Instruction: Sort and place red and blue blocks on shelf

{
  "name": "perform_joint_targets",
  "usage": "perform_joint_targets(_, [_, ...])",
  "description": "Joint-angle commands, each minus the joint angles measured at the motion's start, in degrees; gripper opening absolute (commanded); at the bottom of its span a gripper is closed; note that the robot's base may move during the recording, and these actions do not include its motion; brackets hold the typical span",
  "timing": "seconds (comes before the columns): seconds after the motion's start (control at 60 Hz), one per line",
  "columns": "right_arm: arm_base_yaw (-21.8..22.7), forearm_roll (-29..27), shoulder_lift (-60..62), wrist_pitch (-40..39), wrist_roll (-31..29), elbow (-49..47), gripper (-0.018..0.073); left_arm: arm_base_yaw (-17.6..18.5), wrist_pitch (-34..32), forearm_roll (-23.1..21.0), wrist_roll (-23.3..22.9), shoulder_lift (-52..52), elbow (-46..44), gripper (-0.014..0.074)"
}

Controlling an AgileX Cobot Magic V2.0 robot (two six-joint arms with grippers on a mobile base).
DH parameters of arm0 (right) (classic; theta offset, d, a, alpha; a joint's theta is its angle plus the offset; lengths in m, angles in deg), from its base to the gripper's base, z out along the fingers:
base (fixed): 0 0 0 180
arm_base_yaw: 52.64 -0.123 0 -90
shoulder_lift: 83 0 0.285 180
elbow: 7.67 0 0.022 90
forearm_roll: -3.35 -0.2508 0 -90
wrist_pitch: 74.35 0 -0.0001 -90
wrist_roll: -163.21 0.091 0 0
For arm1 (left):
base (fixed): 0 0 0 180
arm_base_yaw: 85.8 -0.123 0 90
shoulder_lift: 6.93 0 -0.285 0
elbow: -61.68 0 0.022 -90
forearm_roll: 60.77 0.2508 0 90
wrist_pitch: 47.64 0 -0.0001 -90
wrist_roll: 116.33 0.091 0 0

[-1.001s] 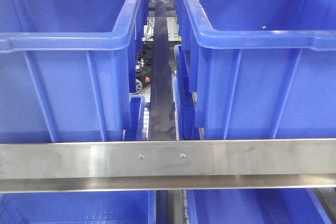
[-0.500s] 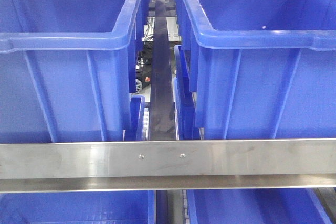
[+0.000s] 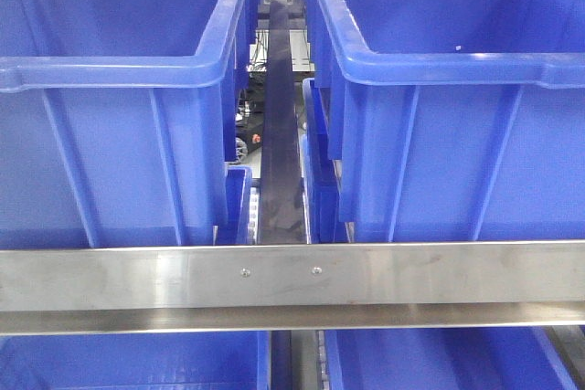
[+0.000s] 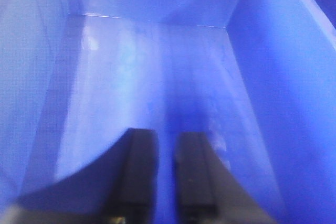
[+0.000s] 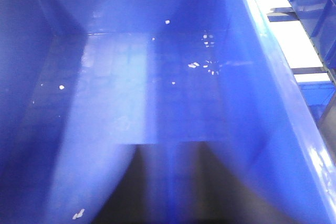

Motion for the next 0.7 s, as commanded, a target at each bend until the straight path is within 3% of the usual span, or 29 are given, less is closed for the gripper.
perform_joint_targets(0.0, [0.0,0.6,1.0,-6.0,-0.4,-2.1,0.0048,0.1,-4.4,0.1,-0.3,-1.7,-2.2,0.0154])
perform_joint_targets(0.25, [-0.1,0.7,7.2,-3.4,-0.4,-1.3,0.0050,0.1,1.9,-0.7,-0.3,-7.7,-1.6,0.0140])
perform_joint_targets(0.5, [-3.5,0.9,19.6,-2.2,-0.4,5.5,0.0050,0.1,1.9,-0.3,-0.2,-17.6,6.0,0.0139])
perform_joint_targets(0.684, [-4.3,1.4,31.5,2.9,-0.4,11.3,0.0050,0.1,2.0,-0.3,-0.2,-27.1,13.3,0.0139])
